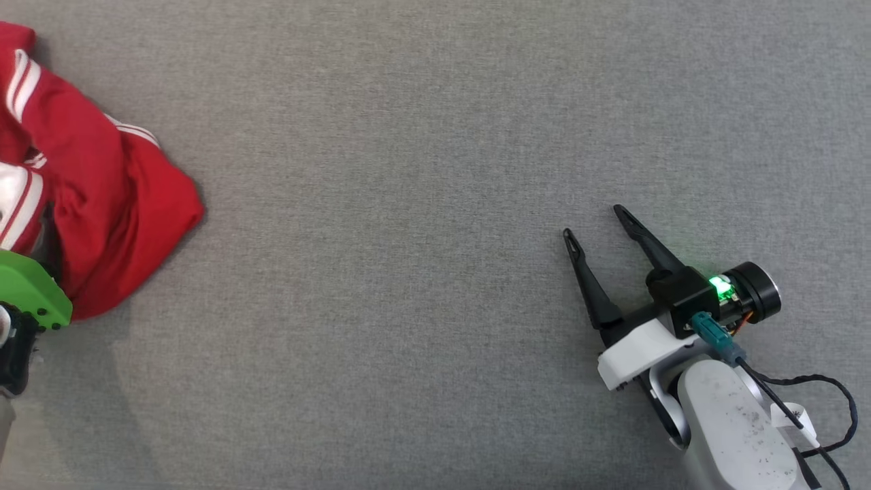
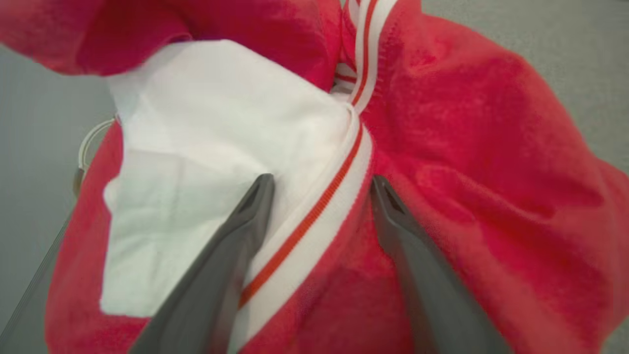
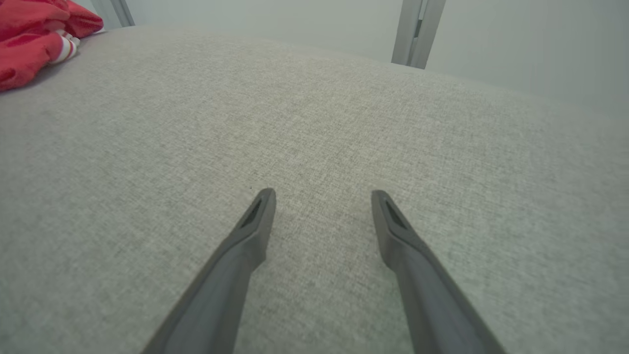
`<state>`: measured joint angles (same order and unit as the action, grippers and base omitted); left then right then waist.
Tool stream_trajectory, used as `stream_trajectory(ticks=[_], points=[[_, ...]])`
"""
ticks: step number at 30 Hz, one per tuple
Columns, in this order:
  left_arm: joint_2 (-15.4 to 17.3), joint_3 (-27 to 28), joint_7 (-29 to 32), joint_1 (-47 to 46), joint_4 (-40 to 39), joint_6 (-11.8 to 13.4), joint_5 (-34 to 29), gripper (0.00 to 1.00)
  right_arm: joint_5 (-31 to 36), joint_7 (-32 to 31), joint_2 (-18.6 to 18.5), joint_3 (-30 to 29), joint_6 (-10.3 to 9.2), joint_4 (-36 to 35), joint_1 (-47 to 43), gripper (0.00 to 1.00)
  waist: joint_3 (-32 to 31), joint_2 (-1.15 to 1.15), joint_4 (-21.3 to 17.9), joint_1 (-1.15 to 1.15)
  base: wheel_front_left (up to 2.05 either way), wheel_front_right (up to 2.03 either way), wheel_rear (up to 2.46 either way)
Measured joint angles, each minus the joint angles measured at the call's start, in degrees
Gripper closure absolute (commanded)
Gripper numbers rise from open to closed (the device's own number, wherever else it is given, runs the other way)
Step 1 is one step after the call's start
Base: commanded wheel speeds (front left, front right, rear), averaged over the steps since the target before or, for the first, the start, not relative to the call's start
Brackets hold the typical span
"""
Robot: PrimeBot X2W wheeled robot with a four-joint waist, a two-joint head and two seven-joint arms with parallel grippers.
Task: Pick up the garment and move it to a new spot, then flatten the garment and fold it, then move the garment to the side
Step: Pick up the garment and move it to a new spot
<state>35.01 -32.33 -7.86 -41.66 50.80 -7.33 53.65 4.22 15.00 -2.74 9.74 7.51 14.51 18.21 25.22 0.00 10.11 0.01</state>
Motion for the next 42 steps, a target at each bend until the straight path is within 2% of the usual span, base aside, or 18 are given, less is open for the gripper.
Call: stream_trajectory(ticks=[4,5,6,11,16,20,27,32,42], points=[[-0.12,-3.38,2.86,-0.03,2.01,0.0,4.08,0.0,-0.22,0.01,0.0,-0.37,0.0,-0.31,-0.01,0.0,1.02,0.0,-1.73,0.0,0.0,0.0,0.0],[-0.14,-4.16,3.45,-0.04,2.24,0.0,4.99,0.47,-0.23,0.01,0.04,-0.51,0.0,-0.33,-0.04,0.0,1.11,0.0,-2.05,0.0,0.0,0.0,0.0],[-0.02,-4.91,3.77,-0.04,2.25,0.0,5.72,1.0,-0.25,0.01,0.02,-0.62,0.0,-0.33,-0.05,0.0,1.12,0.0,-2.27,0.0,0.0,0.0,0.0],[0.35,-8.55,3.59,-0.2,1.72,0.0,7.91,1.0,-1.01,0.0,0.0,-0.87,0.0,-0.29,-0.15,0.0,-0.03,0.01,-2.48,0.0,0.0,0.0,0.0],[1.88,-11.2,-3.01,-3.21,0.74,-0.01,7.17,1.0,-2.42,0.0,-0.01,-0.81,0.0,-0.21,-0.79,0.0,-2.38,0.0,-2.61,0.0,0.0,0.0,0.0],[3.04,-10.16,-6.41,-7.31,-0.43,-0.02,7.11,1.0,-4.22,0.0,-0.01,-1.44,0.0,-0.07,-2.41,0.0,-4.83,0.0,-2.89,0.0,0.0,0.0,0.0],[3.45,-8.35,-7.11,-13.05,-7.51,-0.02,2.98,1.0,-7.51,0.0,-0.08,-2.9,0.0,-0.59,-6.5,0.0,-9.84,0.01,-4.3,0.0,0.0,0.0,0.0],[1.29,-7.58,-7.17,-13.54,-13.19,-0.02,-1.18,1.0,-9.34,0.01,-0.04,-2.34,0.0,-0.62,-8.82,0.0,-12.47,0.01,-6.94,-0.01,0.0,0.0,0.0],[-8.26,-10.62,-7.25,-13.38,-20.98,-0.02,-5.14,1.0,-9.73,0.01,-0.05,-0.27,0.01,-1.3,-10.31,0.0,-15.05,0.01,-14.59,0.0,0.0,0.0,0.0]])
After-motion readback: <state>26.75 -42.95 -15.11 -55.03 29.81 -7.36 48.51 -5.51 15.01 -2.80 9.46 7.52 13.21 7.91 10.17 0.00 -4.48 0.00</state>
